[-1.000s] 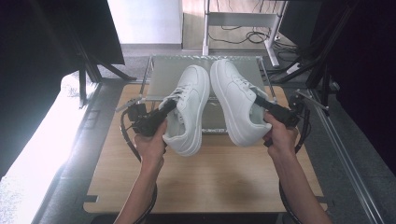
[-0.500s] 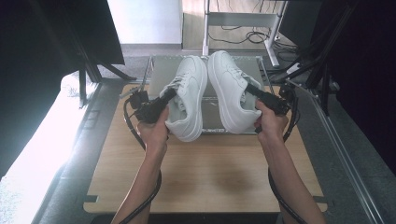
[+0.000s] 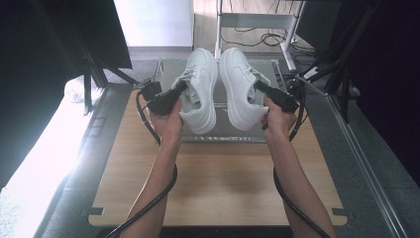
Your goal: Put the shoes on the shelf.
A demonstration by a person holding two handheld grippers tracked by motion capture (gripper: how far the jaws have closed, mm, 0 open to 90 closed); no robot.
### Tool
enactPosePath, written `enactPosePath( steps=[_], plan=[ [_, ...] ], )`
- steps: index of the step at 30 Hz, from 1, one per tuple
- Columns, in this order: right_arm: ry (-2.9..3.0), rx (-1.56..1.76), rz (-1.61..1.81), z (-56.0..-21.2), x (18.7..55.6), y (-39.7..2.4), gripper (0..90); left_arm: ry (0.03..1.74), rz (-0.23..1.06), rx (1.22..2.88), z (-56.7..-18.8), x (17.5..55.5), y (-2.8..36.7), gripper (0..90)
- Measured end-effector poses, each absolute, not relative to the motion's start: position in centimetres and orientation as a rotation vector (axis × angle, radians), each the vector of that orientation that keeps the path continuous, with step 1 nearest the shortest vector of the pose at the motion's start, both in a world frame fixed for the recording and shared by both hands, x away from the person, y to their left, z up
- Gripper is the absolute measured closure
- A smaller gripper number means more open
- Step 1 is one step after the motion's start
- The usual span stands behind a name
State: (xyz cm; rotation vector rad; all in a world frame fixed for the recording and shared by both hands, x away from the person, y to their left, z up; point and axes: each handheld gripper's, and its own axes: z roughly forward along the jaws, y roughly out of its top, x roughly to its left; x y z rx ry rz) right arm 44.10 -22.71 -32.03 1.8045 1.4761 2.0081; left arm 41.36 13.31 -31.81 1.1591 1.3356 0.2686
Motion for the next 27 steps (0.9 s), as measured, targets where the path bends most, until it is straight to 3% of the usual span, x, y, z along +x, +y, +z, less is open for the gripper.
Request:
enactPosePath(
  steps=[12, 27],
  plan=[
    [1.421, 1.853, 1.978, -31.7, 46.6, -22.1, 83.7, 1.392, 0.292, 1.191, -30.7, 45.9, 12.7, 84.0],
    [1.389, 1.882, 1.925, -31.5, 48.6, -21.2, 83.4, 1.443, 0.336, 1.233, -30.6, 48.2, 12.0, 83.8]
  ],
)
